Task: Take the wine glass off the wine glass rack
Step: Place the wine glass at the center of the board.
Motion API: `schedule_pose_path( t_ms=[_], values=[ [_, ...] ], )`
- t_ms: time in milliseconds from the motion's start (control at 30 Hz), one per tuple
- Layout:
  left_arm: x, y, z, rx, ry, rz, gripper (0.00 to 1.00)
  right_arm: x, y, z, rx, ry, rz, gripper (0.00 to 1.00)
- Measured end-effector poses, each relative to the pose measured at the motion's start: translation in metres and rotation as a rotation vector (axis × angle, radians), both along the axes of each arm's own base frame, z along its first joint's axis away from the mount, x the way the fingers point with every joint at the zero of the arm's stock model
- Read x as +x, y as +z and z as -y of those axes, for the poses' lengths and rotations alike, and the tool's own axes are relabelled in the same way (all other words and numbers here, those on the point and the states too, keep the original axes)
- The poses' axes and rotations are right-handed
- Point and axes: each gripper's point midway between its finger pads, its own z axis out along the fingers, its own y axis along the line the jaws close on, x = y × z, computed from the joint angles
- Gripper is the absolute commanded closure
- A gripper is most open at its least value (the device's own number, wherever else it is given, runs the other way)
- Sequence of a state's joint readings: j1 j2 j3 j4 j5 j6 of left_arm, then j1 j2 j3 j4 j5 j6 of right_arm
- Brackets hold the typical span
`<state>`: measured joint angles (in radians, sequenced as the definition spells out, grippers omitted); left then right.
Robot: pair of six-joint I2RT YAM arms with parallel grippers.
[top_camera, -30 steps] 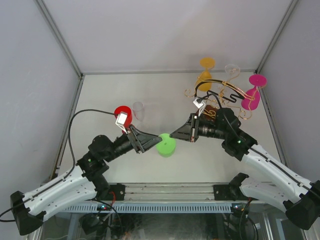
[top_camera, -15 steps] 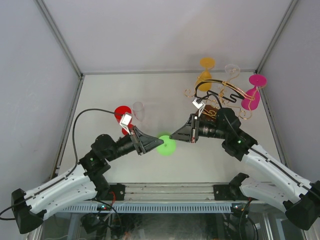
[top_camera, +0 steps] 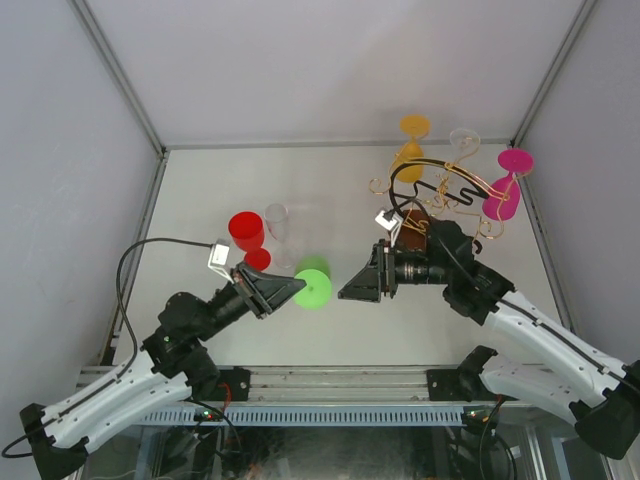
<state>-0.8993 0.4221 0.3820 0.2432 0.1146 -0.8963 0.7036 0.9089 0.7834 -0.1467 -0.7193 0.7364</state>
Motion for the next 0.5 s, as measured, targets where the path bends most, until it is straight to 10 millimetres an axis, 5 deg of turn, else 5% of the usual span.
schedule_pose_path(
  t_ms=[233,500],
  values=[
    [0.008,-0.01,-0.005,0.008,0.055,-0.007,1.0,-0.019,0.0,-0.016,0.014,0.087,-0.014,0.47],
    [0.008,-0.011,-0.008,0.001,0.069,0.004,1.0,0.0,-0.011,-0.037,0.009,0.013,-0.132,0.5]
  ],
)
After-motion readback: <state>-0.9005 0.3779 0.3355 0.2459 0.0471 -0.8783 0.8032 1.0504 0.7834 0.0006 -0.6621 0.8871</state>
